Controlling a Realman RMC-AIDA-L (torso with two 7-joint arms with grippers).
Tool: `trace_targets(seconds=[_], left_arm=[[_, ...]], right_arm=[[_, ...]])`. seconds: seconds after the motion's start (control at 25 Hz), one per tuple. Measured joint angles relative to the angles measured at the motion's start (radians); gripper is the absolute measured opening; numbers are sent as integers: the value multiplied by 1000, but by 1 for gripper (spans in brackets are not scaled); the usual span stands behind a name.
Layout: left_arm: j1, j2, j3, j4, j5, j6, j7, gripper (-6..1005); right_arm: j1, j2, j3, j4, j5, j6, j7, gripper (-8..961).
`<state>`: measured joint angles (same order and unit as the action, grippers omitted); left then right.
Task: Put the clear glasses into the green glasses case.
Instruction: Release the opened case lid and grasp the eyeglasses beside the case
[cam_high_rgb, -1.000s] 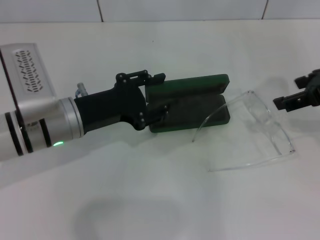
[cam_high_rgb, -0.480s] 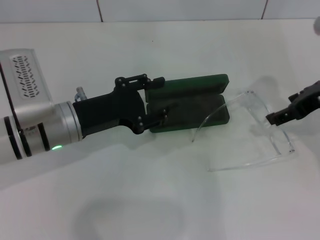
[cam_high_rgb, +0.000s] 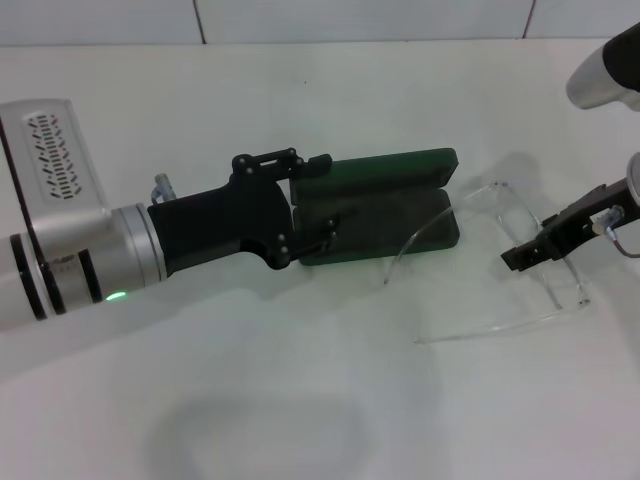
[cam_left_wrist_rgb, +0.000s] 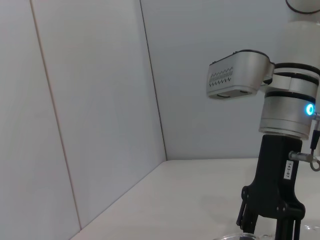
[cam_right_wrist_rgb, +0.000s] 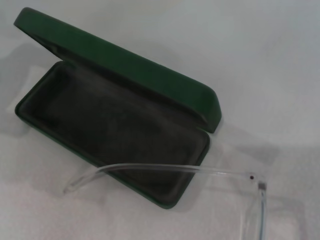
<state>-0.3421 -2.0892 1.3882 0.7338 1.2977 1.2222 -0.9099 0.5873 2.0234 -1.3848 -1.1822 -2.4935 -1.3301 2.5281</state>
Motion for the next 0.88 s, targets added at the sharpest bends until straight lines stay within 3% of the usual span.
trace_targets(seconds=[0.08,0.88], left_arm=[[1,0,0,-1,0,0,0,590],[2,0,0,-26,-3,0,17,588]], right_arm=[[0,0,0,2,0,2,0,825],[-12,1,-4,44,17,50,0,368]])
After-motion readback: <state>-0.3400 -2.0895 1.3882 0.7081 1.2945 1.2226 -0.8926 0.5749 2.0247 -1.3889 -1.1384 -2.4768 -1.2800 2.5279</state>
